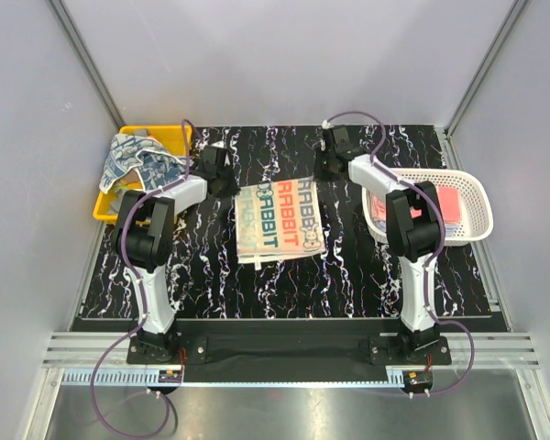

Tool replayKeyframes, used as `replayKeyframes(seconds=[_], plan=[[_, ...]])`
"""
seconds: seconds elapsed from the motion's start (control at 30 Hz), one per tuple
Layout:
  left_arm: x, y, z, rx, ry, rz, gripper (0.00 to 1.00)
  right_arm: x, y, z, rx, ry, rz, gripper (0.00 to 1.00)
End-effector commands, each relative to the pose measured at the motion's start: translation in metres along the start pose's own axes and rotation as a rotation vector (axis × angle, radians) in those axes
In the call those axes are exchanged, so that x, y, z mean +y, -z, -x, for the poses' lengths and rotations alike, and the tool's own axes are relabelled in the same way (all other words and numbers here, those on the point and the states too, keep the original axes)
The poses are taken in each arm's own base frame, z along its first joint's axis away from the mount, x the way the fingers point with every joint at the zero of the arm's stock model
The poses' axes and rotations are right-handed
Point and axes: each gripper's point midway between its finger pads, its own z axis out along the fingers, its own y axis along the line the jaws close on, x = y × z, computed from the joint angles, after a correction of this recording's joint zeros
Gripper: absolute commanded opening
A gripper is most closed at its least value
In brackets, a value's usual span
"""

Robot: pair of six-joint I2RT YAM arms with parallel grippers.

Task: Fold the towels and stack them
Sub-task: Fold the towel

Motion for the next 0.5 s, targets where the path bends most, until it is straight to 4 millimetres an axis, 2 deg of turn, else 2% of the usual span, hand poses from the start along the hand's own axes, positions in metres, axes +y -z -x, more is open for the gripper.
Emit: replayKeyframes(seconds=[0.0,0.03,0.1,0.17,0.2,0.23,0.27,0.3,0.33,0.37,0.4,0.43,0.47], plan=[[-0.031,0.027,0.070,-0.195,0.004,-0.101,0.00,-0.004,0.009,0.049,-0.105,0.012,0.007,0.00],[-0.036,0.032,0.081,-0.219,0.002,-0.116,0.00,-0.002,0.013,0.057,-0.120,0.013,0.012,0.00],[-0.039,0.036,0.087,-0.234,0.004,-0.124,0.00,0.001,0.018,0.063,-0.130,0.014,0.019,0.00],[-0.042,0.040,0.089,-0.240,0.003,-0.141,0.00,0.001,0.022,0.059,-0.128,0.010,0.024,0.00],[-0.044,0.047,0.092,-0.256,0.001,-0.154,0.00,0.003,0.030,0.065,-0.152,0.008,0.034,0.00],[-0.046,0.052,0.093,-0.265,0.000,-0.163,0.00,0.000,0.029,0.056,-0.137,0.007,0.027,0.00],[-0.046,0.053,0.087,-0.260,-0.003,-0.174,0.00,0.001,0.036,0.057,-0.146,0.006,0.028,0.00],[-0.049,0.063,0.091,-0.280,-0.009,-0.187,0.00,0.000,0.039,0.056,-0.150,0.004,0.027,0.00],[-0.049,0.066,0.089,-0.282,-0.009,-0.193,0.00,-0.004,0.037,0.045,-0.129,0.005,0.018,0.00],[-0.047,0.065,0.078,-0.259,-0.008,-0.197,0.00,-0.005,0.040,0.042,-0.127,-0.001,0.017,0.00],[-0.046,0.067,0.076,-0.259,-0.006,-0.201,0.00,-0.002,0.048,0.046,-0.146,-0.005,0.028,0.00],[-0.046,0.072,0.072,-0.258,-0.006,-0.208,0.00,-0.006,0.045,0.031,-0.120,-0.013,0.025,0.00],[-0.042,0.070,0.060,-0.243,-0.003,-0.201,0.00,-0.006,0.048,0.028,-0.121,-0.027,0.031,0.00]])
